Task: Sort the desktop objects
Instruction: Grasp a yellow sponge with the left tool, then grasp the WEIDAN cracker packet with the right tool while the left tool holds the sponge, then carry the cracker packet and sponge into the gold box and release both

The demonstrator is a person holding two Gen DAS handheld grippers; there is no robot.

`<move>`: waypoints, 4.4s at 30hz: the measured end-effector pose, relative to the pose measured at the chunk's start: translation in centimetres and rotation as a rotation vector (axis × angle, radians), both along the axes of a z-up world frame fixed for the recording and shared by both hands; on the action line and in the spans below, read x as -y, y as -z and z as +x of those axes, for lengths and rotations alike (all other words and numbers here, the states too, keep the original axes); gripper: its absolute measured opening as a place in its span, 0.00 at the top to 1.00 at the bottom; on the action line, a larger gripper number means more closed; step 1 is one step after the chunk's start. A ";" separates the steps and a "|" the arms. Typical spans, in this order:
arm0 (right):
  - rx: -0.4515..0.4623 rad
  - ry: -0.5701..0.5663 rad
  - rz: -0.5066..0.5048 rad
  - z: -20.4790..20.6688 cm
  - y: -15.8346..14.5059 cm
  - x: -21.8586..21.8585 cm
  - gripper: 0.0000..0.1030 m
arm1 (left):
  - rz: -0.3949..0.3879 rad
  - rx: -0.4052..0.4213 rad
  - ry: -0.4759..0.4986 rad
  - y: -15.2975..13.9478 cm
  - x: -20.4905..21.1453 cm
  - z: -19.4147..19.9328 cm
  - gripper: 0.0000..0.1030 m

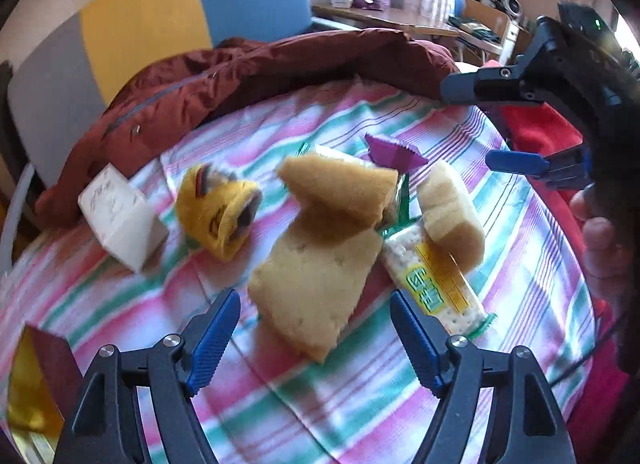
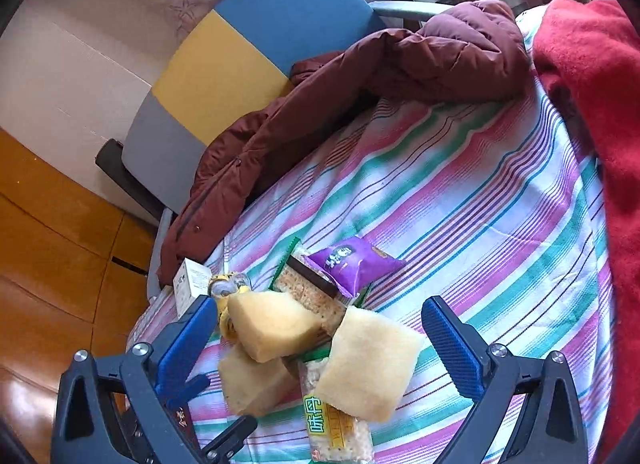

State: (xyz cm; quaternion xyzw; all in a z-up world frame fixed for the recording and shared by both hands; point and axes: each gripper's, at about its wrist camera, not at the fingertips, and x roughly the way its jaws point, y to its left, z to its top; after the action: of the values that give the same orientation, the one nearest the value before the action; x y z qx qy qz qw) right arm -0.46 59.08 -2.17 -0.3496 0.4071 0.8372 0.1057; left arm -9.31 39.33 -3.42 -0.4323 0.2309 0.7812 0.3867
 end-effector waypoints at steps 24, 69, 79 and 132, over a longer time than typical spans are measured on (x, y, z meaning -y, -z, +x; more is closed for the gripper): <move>-0.195 -0.306 -0.257 -1.7 -0.2 2.6 0.00 | 0.036 0.166 -0.150 2.7 1.7 -0.1 0.41; 0.408 -0.500 0.437 -4.2 7.2 11.9 0.04 | 0.110 0.150 -0.301 3.6 10.0 7.4 0.40; 0.373 -0.450 0.458 -3.5 7.3 12.2 0.00 | 0.131 0.174 -0.316 3.9 10.4 7.3 0.39; -0.056 -0.861 0.109 -11.4 -2.7 37.9 0.53 | 0.268 -0.038 -0.917 -2.2 41.0 3.3 0.41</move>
State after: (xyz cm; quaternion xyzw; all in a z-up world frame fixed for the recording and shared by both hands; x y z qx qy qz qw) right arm -11.91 21.18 0.49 -0.4587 0.1822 0.8342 -0.2461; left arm -5.99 -1.68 -1.24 -0.4216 -0.0794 0.9019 0.0505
